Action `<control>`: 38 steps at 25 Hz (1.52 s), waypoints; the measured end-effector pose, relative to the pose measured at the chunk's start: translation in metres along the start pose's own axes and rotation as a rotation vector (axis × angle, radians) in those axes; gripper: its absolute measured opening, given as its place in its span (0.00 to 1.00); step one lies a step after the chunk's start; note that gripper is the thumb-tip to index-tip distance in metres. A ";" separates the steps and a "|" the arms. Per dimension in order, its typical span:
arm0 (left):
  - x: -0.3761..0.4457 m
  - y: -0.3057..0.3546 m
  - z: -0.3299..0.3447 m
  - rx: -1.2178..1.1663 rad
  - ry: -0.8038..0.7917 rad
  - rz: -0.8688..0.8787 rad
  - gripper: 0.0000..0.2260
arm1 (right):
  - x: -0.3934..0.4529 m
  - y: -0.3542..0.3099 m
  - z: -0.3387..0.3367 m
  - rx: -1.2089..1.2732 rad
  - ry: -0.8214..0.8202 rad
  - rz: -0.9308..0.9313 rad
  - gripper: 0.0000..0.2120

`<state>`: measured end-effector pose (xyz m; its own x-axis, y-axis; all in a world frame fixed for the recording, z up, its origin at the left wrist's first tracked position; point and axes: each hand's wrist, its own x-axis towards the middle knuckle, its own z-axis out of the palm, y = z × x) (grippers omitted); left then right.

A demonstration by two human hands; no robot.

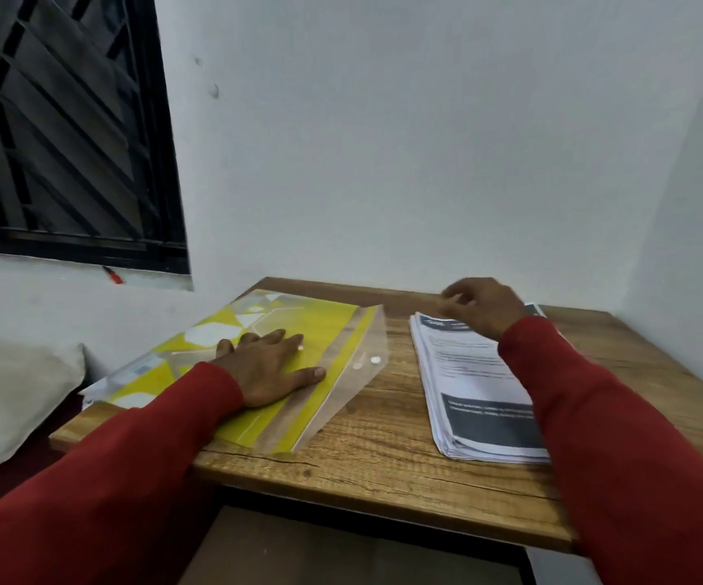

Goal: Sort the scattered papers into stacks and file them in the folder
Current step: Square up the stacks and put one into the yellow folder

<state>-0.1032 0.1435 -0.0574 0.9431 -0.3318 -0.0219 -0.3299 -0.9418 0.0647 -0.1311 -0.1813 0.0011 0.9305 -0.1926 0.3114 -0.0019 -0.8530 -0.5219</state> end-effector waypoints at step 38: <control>0.064 0.140 0.000 -1.191 0.197 0.217 0.14 | -0.027 0.100 -0.069 0.516 0.463 0.133 0.09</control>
<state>-0.0890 -0.0098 -0.0502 0.8977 -0.3645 0.2476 -0.3340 -0.1964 0.9219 -0.1814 -0.2952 -0.0049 0.6828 -0.5633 0.4653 0.1759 -0.4914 -0.8530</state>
